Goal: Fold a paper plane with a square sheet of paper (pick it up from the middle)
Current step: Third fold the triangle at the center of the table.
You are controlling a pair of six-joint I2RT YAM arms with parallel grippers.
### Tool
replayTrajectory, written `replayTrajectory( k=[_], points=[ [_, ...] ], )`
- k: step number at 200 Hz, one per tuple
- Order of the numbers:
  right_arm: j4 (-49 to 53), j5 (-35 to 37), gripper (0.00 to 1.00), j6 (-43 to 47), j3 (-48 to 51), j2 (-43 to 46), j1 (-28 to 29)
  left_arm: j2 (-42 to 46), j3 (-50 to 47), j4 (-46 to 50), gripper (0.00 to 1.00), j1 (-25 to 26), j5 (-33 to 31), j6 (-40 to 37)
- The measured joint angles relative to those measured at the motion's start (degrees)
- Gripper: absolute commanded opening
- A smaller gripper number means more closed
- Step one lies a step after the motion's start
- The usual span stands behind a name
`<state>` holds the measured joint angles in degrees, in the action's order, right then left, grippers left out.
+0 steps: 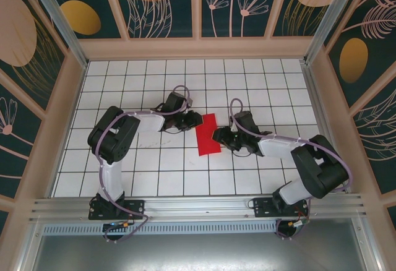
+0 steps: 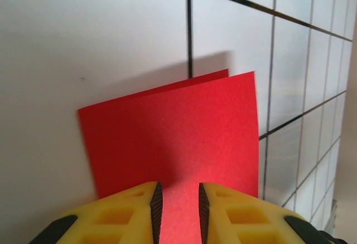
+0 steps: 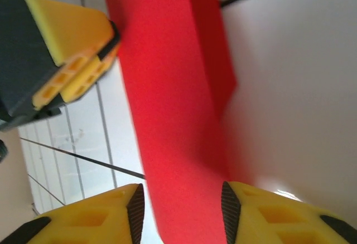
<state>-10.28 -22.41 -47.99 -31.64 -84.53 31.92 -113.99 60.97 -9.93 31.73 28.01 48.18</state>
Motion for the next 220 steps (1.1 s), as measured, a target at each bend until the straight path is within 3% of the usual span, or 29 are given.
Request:
replayTrajectory(
  k=[20, 118, 198, 220],
  points=[
    [0.2, -0.2, 0.5, 0.0, 0.6, 0.0, 0.0, -0.4, 0.0, 0.2, 0.27, 0.0, -0.3, -0.6],
    [-0.4, -1.1, 0.51, -0.4, 0.8, -1.7, -2.4, -0.4, 0.0, 0.2, 0.27, 0.0, -0.4, -1.7],
    [-6.3, -6.6, 0.32, -1.7, 0.6, -5.6, -3.0, -0.4, 0.0, 0.2, 0.27, 0.0, -0.2, -2.8],
    [-6.8, -7.5, 0.32, -1.2, -1.8, -8.3, -3.3, -0.4, 0.0, 0.3, 0.27, 0.0, 0.1, -3.5]
  ],
)
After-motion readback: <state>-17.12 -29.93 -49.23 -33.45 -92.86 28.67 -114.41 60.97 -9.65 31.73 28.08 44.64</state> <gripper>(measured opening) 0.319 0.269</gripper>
